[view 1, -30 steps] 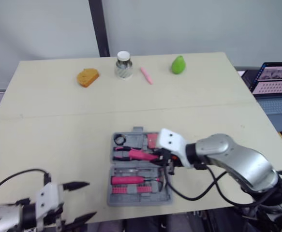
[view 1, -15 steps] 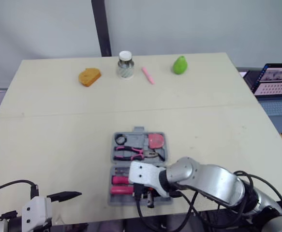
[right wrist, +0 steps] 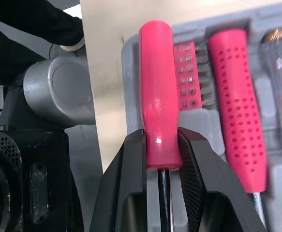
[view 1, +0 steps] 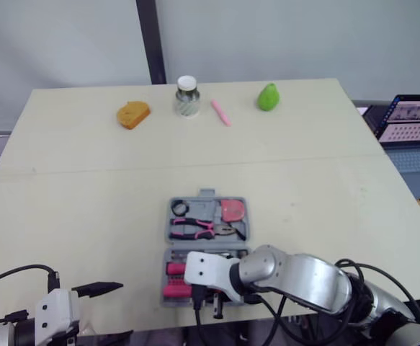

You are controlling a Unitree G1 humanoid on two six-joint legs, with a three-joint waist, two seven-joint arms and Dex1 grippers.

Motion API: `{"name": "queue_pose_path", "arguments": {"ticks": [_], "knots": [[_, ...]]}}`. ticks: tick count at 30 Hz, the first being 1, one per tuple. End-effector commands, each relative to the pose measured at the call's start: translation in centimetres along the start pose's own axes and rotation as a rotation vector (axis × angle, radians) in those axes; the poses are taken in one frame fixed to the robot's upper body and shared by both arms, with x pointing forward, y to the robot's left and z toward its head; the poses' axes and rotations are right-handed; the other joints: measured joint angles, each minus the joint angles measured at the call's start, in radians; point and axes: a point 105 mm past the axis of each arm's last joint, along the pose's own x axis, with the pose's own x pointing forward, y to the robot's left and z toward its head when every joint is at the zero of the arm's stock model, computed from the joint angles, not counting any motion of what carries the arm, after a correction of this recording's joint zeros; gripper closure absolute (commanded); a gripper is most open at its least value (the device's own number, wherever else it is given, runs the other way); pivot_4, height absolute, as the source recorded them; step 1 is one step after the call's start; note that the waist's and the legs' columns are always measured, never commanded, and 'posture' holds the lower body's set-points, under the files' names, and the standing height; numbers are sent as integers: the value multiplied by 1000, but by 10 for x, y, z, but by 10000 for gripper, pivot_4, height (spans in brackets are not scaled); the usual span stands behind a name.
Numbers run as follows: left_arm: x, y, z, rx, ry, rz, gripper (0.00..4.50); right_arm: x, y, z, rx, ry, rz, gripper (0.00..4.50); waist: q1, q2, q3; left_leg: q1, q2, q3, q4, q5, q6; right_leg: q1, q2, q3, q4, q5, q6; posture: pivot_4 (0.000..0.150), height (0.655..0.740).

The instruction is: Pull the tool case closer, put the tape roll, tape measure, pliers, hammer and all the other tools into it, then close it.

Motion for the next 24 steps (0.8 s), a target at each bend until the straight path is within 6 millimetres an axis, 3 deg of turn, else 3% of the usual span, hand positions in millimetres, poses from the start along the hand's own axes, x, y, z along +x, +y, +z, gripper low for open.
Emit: {"name": "queue_pose_path", "arguments": {"ticks": [1,16,24], "knots": [[0,1,0,3,7,-3,0,2,5,4,-22,-20,3,40969,-1,0,0,0,0,0,0,0,0,0,0,0,0,0,0,1500,7400],[1,4,-2,16,19,3,0,8,5,1,-11,-17,-11,40969,-1,0,0,0,0,1,0,0,0,-1,0,0,0,0,0,1500,7400],[2,4,-3,18,19,1,0,-2,6,12,7,-88,3,2857,0,0,0,0,1,1,0,0,0,-1,0,0,0,0,0,1500,7400]]}}
